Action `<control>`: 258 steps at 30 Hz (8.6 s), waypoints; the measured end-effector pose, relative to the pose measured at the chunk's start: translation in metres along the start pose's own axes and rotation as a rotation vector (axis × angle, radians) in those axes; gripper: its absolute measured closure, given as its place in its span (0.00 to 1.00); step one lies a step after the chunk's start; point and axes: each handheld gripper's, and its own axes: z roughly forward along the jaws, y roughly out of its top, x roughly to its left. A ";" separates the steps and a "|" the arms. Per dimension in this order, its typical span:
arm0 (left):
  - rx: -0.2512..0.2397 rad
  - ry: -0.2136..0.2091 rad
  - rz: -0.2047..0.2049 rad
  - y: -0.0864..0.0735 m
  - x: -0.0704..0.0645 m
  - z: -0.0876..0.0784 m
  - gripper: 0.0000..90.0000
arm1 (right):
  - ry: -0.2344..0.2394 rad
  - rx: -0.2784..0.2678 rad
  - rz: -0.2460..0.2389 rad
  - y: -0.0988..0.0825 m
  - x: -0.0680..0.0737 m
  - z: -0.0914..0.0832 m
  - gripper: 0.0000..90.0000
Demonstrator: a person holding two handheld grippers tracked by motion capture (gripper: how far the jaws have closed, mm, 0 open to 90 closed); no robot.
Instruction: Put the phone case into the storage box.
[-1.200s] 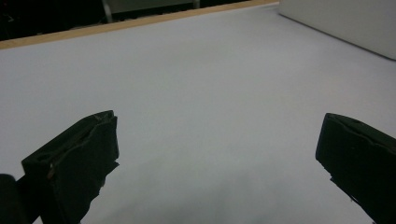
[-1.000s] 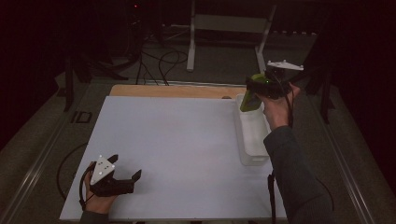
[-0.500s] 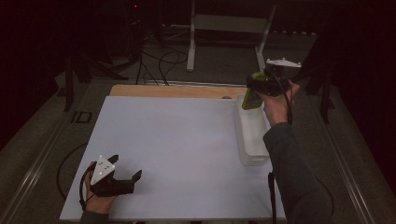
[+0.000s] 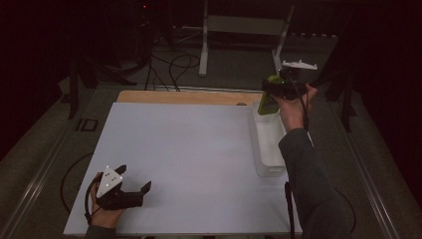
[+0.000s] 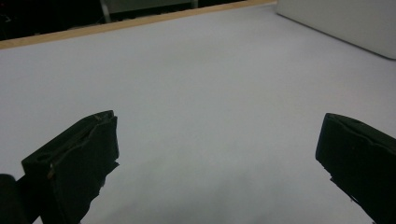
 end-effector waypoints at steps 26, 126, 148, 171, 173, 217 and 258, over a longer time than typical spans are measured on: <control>-0.005 0.004 -0.001 0.000 0.001 -0.001 0.00 | -0.038 0.034 0.029 -0.007 -0.005 0.030 0.18; -0.008 -0.012 0.000 0.001 -0.002 0.002 0.00 | -0.127 0.168 0.049 -0.050 0.002 0.085 0.17; -0.012 -0.012 -0.003 0.001 -0.002 0.001 0.00 | -0.133 0.222 0.071 -0.059 0.000 0.095 0.17; -0.013 -0.015 -0.004 0.002 -0.002 0.001 0.00 | -0.093 0.201 0.086 -0.056 -0.005 0.095 0.08; -0.013 -0.016 -0.004 0.002 -0.002 0.001 0.00 | -0.089 0.193 0.080 -0.055 -0.005 0.094 0.08; -0.015 -0.014 0.002 0.002 -0.004 0.001 0.00 | 0.092 0.129 0.027 -0.048 -0.004 0.065 0.09; -0.007 -0.023 0.006 0.002 -0.004 0.003 0.00 | 0.307 0.091 -0.051 -0.073 0.005 0.023 0.10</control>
